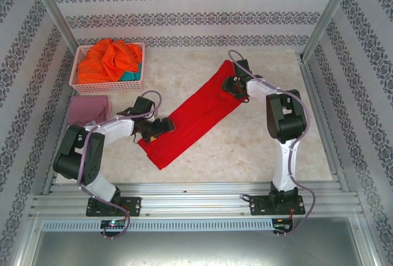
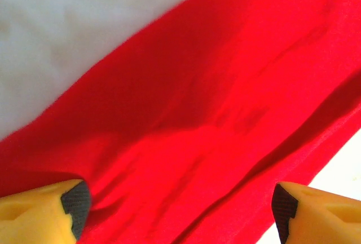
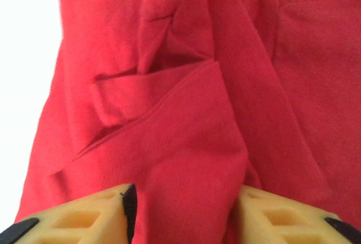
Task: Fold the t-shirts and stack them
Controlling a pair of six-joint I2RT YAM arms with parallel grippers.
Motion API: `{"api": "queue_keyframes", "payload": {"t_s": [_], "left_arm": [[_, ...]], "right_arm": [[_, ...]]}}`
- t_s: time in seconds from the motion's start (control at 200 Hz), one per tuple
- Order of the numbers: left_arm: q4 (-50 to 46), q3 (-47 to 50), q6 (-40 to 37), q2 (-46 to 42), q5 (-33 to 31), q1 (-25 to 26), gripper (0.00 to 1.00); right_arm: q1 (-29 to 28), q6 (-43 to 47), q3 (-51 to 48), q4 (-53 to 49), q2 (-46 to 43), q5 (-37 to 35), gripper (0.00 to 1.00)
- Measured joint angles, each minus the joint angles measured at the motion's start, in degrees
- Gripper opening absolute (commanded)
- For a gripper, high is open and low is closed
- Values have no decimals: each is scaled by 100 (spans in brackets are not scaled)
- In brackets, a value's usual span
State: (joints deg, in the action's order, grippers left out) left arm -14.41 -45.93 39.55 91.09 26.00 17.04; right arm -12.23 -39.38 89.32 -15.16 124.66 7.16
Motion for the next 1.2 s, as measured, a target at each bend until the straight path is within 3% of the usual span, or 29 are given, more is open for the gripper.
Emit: {"api": "queue_keyframes", "payload": {"t_s": [0.315,0.475,0.714,0.959,1.054,1.199], "left_arm": [[448,243,516,-127,402,1067,88],[514,-166,649,293,597,1526,89],[723,-505,739,570,782,2190,99],[763,-507,588,39,343,1836,100],[839,-463,564,-385,120,1486,100],[953,-232,479,-1012,-179,673,100]], "right_arm": [[-61,136,2135,-612,1331,289,42],[-256,254,3226,-1029,1934,417,43],[-459,426,3635,-1333,2090,706,47],[-481,866,3200,-1217,1615,826,61],[-483,1165,2269,-1019,741,544,70],[-490,1585,522,-398,-949,66,76]]}}
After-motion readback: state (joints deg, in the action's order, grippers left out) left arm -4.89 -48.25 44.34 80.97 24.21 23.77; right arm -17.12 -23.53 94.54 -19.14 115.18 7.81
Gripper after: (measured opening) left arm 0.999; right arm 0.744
